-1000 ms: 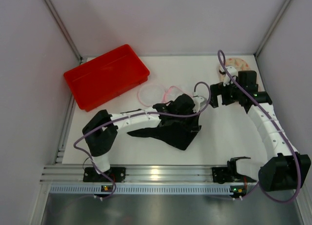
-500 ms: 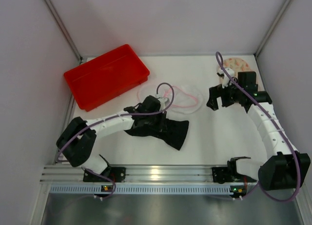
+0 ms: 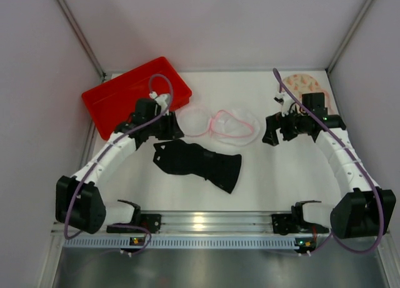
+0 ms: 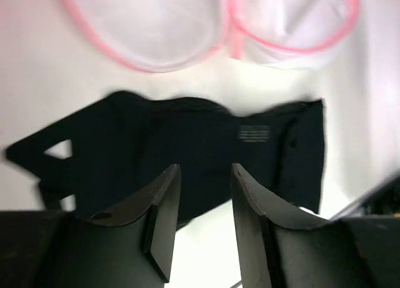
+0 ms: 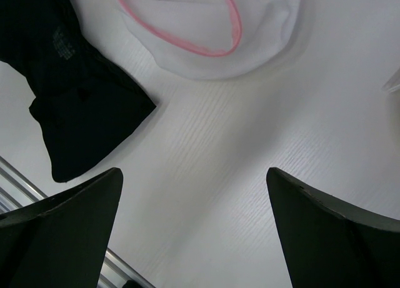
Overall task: Place the bra in the laundry bag and zip it closed
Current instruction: Place the bra at the center of the board, then adjust the bra at the center of the board.
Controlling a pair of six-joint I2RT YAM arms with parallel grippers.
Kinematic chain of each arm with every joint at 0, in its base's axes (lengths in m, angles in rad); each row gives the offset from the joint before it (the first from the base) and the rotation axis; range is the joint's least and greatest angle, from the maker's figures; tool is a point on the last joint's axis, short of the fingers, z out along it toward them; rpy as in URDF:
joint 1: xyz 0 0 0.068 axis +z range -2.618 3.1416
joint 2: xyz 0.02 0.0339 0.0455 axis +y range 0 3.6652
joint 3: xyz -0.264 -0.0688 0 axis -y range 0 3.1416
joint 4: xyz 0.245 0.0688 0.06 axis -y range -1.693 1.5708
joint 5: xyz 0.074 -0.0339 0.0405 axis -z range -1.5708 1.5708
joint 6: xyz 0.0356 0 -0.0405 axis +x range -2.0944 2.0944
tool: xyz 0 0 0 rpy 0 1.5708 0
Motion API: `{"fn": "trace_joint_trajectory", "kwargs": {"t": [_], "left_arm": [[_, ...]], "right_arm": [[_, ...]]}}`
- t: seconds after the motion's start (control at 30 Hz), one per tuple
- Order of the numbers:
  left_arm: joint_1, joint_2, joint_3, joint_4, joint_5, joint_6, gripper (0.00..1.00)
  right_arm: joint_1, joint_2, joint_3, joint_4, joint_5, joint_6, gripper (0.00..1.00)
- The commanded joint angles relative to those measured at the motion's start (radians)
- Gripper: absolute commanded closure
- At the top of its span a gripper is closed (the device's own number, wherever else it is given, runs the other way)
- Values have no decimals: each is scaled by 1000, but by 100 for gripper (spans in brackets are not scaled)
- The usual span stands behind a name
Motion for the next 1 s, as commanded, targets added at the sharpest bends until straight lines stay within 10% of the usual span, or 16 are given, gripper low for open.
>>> {"fn": "trace_joint_trajectory", "kwargs": {"t": [0.0,0.7,0.97], "left_arm": [[170,0,-3,-170,3,137,57],[344,355,4,-175,-186,175,64],[343,248,10,-157,-92,201,100]], "right_arm": [[-12,-15,47,-5,-21,-9,1],[-12,-41,40,-19,1,3,1],[-12,-47,27,-13,8,-4,1]]}}
